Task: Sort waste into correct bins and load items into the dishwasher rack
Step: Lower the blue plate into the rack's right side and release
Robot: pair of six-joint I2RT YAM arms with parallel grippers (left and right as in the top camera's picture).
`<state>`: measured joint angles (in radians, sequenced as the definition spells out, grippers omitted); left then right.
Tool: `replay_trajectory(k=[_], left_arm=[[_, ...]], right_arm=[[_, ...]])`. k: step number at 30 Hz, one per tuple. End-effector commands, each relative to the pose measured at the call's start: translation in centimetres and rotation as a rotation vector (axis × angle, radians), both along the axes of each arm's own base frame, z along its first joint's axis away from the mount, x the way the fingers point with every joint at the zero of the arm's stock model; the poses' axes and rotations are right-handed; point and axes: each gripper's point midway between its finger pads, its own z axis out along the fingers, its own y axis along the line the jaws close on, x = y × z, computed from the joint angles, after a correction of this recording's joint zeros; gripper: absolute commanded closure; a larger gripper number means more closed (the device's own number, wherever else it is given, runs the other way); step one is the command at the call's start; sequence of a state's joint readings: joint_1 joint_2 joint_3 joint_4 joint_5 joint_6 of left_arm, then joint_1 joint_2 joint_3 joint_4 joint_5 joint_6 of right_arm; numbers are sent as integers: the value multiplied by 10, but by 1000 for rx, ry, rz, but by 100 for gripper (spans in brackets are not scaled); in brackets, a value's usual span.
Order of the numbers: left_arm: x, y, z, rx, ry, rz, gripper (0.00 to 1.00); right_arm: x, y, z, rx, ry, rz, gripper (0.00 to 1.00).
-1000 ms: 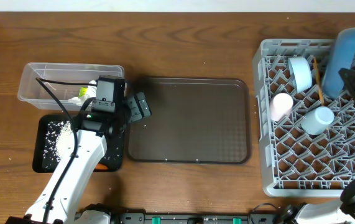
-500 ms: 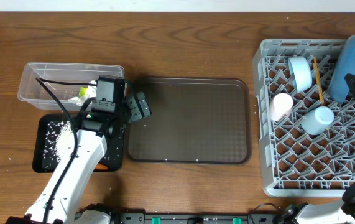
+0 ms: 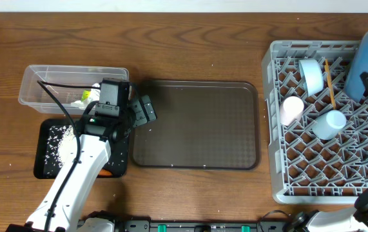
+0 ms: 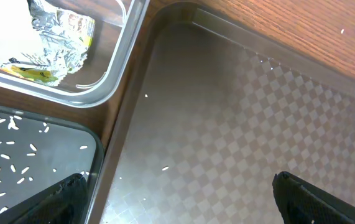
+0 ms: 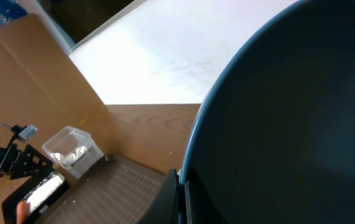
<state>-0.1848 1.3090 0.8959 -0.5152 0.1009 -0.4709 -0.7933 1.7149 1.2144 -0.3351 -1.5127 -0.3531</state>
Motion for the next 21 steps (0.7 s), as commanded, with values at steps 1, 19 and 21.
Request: replay_trajectory(k=[1,19,21], left_arm=[[0,3,-2,13,3,7,2],[0,3,-2,13,3,7,2],[0,3,-2,13,3,7,2]], right_arm=[[5,13,10,99,48,62,99],[60,8,10,532,534,-180,99],[63,5,20,538,504,-179,99]])
